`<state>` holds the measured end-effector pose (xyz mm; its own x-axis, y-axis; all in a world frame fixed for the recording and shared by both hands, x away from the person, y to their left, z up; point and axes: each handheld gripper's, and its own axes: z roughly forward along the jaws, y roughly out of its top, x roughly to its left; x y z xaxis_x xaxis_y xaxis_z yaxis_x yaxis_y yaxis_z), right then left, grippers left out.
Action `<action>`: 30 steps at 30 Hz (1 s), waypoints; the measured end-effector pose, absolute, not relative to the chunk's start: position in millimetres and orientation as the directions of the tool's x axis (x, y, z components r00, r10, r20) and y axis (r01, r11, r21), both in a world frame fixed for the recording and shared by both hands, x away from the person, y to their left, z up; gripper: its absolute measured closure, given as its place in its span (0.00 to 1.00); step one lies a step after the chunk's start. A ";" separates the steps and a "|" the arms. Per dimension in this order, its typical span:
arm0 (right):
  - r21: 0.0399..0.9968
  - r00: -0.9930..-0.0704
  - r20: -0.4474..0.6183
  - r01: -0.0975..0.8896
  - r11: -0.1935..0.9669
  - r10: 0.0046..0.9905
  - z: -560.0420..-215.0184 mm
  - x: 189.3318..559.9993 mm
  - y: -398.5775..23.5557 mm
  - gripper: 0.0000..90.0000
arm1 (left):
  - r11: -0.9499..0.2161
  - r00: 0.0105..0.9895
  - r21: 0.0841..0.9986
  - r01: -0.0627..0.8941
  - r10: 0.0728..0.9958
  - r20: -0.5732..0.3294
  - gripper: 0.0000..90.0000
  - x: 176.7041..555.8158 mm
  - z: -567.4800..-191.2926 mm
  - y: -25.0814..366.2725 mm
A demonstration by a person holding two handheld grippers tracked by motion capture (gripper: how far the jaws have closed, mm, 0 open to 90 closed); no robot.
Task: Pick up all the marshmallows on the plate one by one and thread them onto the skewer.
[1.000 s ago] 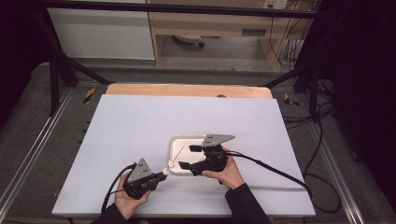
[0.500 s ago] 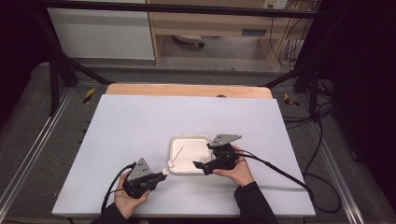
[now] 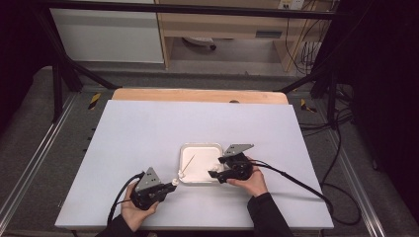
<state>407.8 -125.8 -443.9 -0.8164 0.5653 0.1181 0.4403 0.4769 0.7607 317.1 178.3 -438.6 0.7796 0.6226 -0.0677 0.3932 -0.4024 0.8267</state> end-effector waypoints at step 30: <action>0.761 -0.822 0.014 0.378 0.527 0.569 -455.3 408.3 -117.0 0.77 | -0.407 0.782 0.826 0.390 0.620 -0.064 0.98 317.3 -438.2 177.9</action>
<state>408.3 -117.0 -455.3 -0.8219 0.5695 0.0137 0.3779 0.5271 0.7611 317.3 177.9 -438.2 0.7823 0.6196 -0.0642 0.3898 -0.4066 0.8263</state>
